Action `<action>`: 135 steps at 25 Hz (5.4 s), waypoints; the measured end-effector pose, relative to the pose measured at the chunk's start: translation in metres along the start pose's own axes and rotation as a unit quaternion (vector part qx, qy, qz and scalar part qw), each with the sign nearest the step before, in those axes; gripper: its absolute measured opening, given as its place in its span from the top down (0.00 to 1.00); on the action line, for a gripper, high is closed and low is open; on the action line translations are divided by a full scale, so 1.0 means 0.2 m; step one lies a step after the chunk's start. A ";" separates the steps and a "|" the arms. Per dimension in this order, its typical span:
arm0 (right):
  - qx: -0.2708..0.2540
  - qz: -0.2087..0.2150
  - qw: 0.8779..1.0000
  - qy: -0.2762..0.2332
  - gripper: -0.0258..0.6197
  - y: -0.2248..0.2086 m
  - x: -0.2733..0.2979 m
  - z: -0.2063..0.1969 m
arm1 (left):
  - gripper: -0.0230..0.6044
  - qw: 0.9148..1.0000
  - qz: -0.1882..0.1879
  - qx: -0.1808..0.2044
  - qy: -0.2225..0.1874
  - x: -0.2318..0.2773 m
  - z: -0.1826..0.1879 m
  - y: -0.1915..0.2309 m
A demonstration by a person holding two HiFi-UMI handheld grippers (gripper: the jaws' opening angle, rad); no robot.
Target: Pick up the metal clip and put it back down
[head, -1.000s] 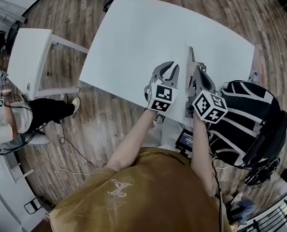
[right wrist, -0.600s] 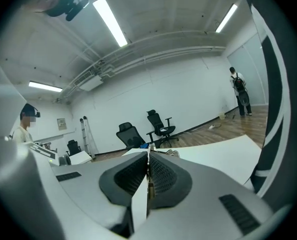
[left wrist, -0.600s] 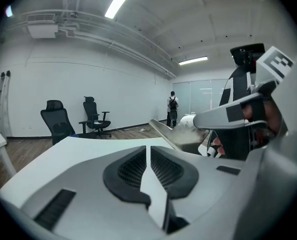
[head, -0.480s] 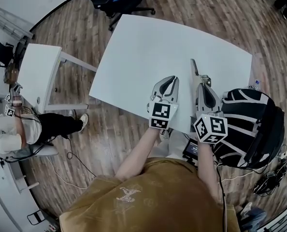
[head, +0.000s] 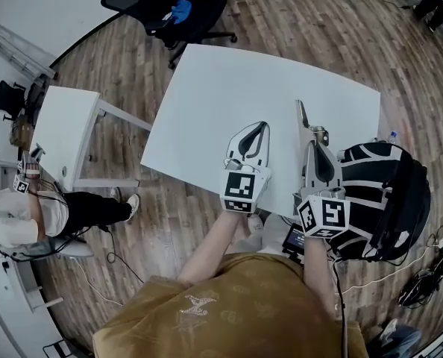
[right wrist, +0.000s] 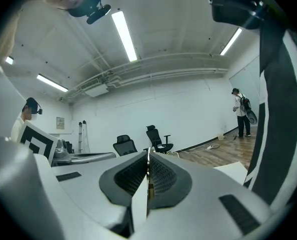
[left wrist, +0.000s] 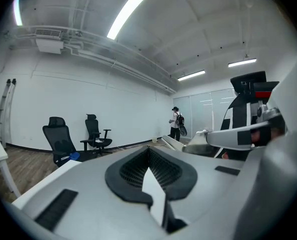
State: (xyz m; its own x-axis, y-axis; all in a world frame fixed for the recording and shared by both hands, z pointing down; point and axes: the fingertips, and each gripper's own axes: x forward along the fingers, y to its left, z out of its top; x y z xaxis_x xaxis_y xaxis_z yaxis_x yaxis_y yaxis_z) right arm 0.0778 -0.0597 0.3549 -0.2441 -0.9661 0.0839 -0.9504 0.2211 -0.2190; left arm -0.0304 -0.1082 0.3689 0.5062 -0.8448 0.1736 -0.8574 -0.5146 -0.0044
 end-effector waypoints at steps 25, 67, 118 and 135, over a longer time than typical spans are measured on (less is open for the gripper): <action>-0.030 -0.014 0.999 -0.032 0.93 0.01 -0.04 0.15 | 0.95 0.999 0.004 0.006 -0.041 -0.05 0.16 0.00; -0.023 -0.019 1.000 -0.002 0.93 -0.02 -0.01 0.04 | 0.95 1.000 -0.001 -0.010 -0.028 -0.01 0.06 0.00; 0.073 -0.016 0.986 0.150 0.93 -0.15 0.13 -0.82 | 0.95 0.985 -0.010 -0.039 0.166 0.17 -0.90 0.02; 0.171 0.003 0.962 0.212 0.93 -0.24 0.14 -1.08 | 0.95 0.981 -0.024 -0.039 0.186 0.18 -1.00 -0.04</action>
State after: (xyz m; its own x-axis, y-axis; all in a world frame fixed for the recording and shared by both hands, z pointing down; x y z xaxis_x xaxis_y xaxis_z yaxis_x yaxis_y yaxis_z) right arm 0.0755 -0.0689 0.5772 -0.3743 -0.8078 0.4553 -0.8474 0.0987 -0.5216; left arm -0.0237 -0.1044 0.5718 0.4895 -0.7004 0.5194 -0.8453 -0.5274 0.0855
